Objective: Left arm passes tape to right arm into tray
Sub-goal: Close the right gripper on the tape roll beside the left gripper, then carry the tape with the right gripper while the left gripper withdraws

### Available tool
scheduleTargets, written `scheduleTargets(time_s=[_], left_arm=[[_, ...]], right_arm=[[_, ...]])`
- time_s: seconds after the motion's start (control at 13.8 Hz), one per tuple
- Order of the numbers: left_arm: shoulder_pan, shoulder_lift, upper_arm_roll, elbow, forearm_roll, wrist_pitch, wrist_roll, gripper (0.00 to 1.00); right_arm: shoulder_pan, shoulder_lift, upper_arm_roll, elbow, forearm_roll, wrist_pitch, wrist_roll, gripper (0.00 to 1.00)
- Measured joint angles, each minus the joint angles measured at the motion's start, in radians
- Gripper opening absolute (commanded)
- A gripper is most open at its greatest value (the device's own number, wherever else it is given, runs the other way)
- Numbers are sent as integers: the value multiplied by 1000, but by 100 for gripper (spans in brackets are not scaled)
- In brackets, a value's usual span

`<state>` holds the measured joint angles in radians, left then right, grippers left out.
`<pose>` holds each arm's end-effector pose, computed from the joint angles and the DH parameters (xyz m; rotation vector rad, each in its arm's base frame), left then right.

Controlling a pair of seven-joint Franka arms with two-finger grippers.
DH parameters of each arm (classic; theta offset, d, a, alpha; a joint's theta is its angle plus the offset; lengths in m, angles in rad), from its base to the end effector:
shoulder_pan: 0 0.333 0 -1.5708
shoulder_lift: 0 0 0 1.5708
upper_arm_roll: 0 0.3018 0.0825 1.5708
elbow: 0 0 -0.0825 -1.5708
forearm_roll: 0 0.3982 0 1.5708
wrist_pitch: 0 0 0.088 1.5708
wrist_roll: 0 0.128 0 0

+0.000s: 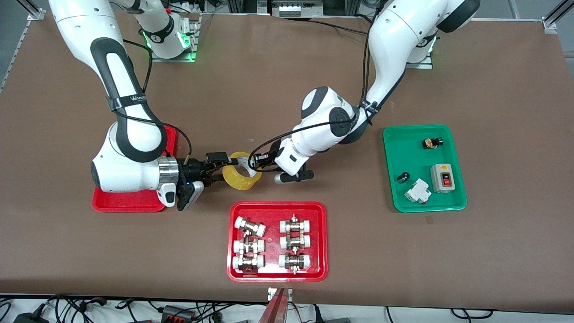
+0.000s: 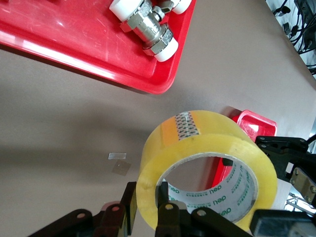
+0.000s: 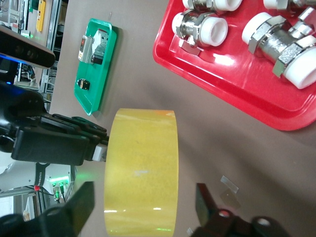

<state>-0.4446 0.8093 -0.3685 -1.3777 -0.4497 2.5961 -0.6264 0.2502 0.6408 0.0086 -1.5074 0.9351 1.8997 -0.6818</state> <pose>0.5862 -0.5179 0.2641 2.4210 0.3933 -0.0556 0.6576 0.2504 0.2636 -2.1994 -0.5623 0.0570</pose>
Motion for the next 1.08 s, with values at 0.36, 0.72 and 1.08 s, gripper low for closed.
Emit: scheduleTargets(time_s=[0.36,0.72,1.08], left_arm=[[0,0,0,1,0,4,0,0],[5,0,1,5,0,4,0,29],[50,-3,-4,24,-1,-5,-23,100]], right_arm=[[0,0,0,4,4,0,-3,31],[1,0,1,7,12,8,-3,31],[6,7,4,26,29,35,-3,31]])
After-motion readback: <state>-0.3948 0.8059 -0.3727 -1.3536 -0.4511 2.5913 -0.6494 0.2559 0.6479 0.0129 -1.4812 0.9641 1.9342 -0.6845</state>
